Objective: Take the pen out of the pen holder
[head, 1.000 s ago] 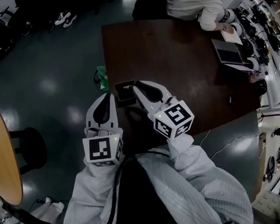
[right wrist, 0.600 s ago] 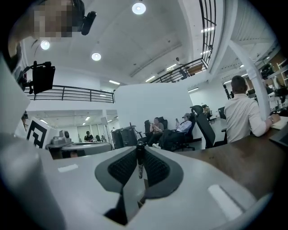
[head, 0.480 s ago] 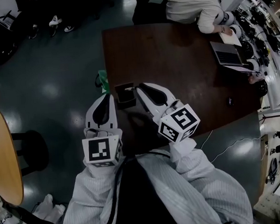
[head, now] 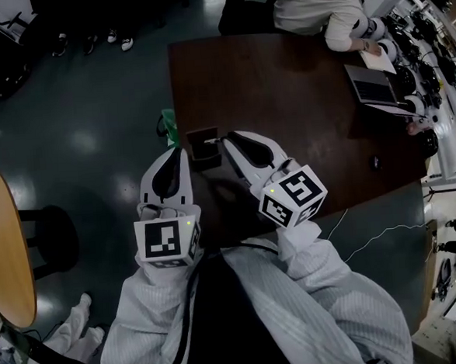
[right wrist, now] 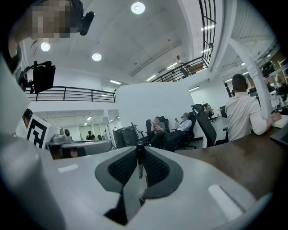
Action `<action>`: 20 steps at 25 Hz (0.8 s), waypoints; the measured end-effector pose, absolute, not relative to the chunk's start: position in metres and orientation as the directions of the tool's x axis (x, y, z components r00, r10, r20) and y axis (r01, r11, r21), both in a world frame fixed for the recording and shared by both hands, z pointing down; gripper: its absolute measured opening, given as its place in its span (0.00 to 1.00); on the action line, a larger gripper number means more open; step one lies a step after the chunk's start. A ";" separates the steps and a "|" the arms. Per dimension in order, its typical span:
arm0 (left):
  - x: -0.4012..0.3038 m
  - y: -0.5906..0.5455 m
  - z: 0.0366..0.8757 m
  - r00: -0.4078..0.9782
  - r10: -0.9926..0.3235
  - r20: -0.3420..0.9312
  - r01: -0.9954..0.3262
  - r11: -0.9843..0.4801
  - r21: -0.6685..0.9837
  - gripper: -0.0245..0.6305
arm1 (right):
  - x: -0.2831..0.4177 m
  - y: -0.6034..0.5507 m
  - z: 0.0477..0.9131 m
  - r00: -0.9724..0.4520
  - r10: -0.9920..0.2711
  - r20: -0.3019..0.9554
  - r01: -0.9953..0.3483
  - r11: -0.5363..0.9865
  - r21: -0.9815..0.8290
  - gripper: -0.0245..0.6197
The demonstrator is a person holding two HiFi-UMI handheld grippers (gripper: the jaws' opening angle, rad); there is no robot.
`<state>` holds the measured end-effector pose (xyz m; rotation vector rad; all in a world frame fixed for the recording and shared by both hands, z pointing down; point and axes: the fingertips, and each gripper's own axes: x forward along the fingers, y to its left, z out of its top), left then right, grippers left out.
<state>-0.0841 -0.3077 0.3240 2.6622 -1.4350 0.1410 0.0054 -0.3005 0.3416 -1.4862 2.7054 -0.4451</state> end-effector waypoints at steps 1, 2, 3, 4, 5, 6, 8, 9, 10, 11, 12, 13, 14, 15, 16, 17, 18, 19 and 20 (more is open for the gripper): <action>-0.083 -0.307 0.323 0.549 -0.825 0.134 -0.836 -0.547 0.055 0.04 | 0.005 -0.300 0.341 -0.547 -0.829 0.116 -0.822 0.507 -0.258 0.11; -0.083 -0.306 0.323 0.549 -0.825 0.133 -0.835 -0.547 0.054 0.04 | 0.005 -0.299 0.341 -0.549 -0.828 0.116 -0.822 0.509 -0.256 0.11; -0.082 -0.305 0.323 0.549 -0.825 0.133 -0.835 -0.547 0.054 0.04 | 0.004 -0.298 0.341 -0.550 -0.827 0.117 -0.821 0.511 -0.255 0.11; -0.082 -0.304 0.323 0.548 -0.826 0.133 -0.836 -0.547 0.054 0.04 | 0.004 -0.297 0.341 -0.552 -0.826 0.118 -0.820 0.512 -0.254 0.11; -0.083 -0.304 0.322 0.548 -0.826 0.132 -0.836 -0.546 0.054 0.04 | 0.003 -0.296 0.341 -0.553 -0.825 0.118 -0.820 0.514 -0.252 0.11; -0.084 -0.304 0.322 0.547 -0.827 0.131 -0.837 -0.545 0.053 0.04 | 0.003 -0.296 0.340 -0.554 -0.824 0.118 -0.820 0.515 -0.251 0.11; -0.087 -0.305 0.321 0.544 -0.829 0.129 -0.839 -0.542 0.051 0.04 | 0.000 -0.297 0.339 -0.556 -0.823 0.117 -0.819 0.517 -0.249 0.11; -0.088 -0.305 0.321 0.542 -0.830 0.128 -0.840 -0.540 0.051 0.04 | 0.000 -0.297 0.338 -0.556 -0.823 0.117 -0.819 0.518 -0.249 0.11; -0.089 -0.305 0.321 0.541 -0.832 0.127 -0.841 -0.539 0.051 0.04 | -0.001 -0.297 0.338 -0.556 -0.823 0.117 -0.819 0.517 -0.249 0.11; -0.089 -0.306 0.320 0.539 -0.833 0.126 -0.842 -0.537 0.051 0.04 | -0.001 -0.297 0.338 -0.555 -0.824 0.117 -0.819 0.516 -0.250 0.11; -0.090 -0.306 0.320 0.537 -0.834 0.128 -0.843 -0.535 0.052 0.04 | -0.001 -0.297 0.338 -0.554 -0.824 0.117 -0.819 0.515 -0.251 0.11; -0.091 -0.307 0.320 0.533 -0.836 0.132 -0.846 -0.531 0.052 0.04 | -0.001 -0.297 0.338 -0.554 -0.824 0.117 -0.819 0.515 -0.253 0.11; -0.093 -0.307 0.321 0.529 -0.838 0.136 -0.848 -0.527 0.052 0.04 | -0.001 -0.298 0.338 -0.554 -0.824 0.118 -0.819 0.514 -0.256 0.11; -0.094 -0.308 0.322 0.526 -0.839 0.139 -0.850 -0.524 0.052 0.04 | -0.001 -0.298 0.338 -0.553 -0.825 0.119 -0.819 0.512 -0.259 0.11; -0.094 -0.308 0.322 0.525 -0.840 0.140 -0.851 -0.523 0.054 0.04 | -0.001 -0.299 0.339 -0.552 -0.825 0.120 -0.820 0.510 -0.261 0.11; -0.095 -0.308 0.323 0.525 -0.839 0.140 -0.851 -0.523 0.055 0.04 | -0.001 -0.299 0.340 -0.550 -0.826 0.122 -0.820 0.508 -0.263 0.11; -0.095 -0.309 0.324 0.527 -0.838 0.140 -0.850 -0.524 0.057 0.04 | -0.001 -0.299 0.341 -0.549 -0.826 0.124 -0.821 0.506 -0.266 0.11; -0.095 -0.309 0.324 0.529 -0.837 0.139 -0.849 -0.526 0.057 0.04 | -0.001 -0.299 0.342 -0.548 -0.827 0.126 -0.821 0.504 -0.268 0.11; -0.095 -0.309 0.325 0.530 -0.836 0.139 -0.847 -0.528 0.058 0.04 | -0.001 -0.299 0.343 -0.547 -0.827 0.127 -0.822 0.502 -0.271 0.11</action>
